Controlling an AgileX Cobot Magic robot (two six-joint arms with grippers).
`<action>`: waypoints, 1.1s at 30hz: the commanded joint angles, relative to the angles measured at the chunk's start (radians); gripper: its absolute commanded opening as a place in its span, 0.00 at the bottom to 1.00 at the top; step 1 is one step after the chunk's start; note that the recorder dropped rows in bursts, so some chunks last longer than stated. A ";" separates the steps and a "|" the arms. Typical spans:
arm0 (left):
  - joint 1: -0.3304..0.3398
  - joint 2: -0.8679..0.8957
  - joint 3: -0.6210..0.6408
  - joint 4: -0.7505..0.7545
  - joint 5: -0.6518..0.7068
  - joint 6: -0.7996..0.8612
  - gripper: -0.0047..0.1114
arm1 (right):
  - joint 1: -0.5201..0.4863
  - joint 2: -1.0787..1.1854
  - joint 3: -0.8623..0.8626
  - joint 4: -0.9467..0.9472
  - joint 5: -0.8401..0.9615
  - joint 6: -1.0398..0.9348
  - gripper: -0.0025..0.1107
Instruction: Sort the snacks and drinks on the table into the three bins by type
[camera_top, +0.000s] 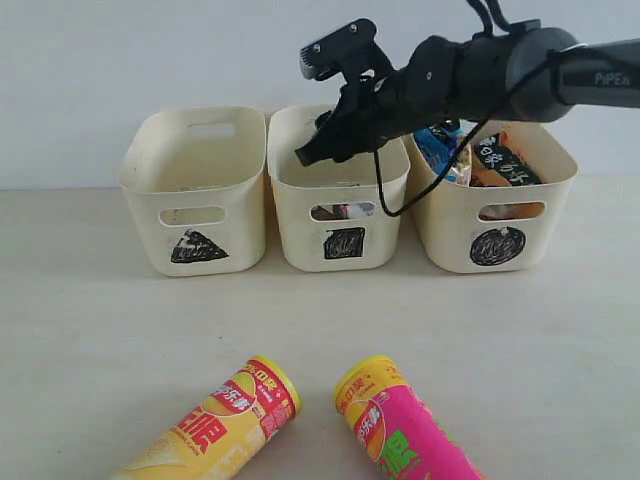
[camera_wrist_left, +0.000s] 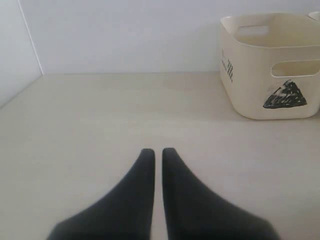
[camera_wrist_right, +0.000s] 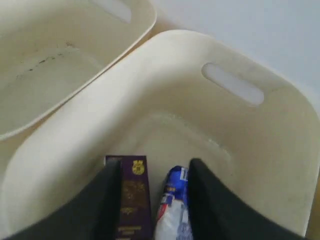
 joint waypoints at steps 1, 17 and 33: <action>0.000 -0.004 0.004 -0.004 -0.001 -0.006 0.08 | -0.004 -0.074 -0.005 -0.008 0.216 -0.005 0.02; 0.000 -0.004 0.004 -0.004 -0.001 -0.006 0.08 | -0.096 -0.221 0.002 -0.445 0.712 0.319 0.02; 0.002 -0.004 0.004 -0.004 -0.001 -0.006 0.08 | -0.527 -0.510 0.304 -0.315 0.577 0.326 0.02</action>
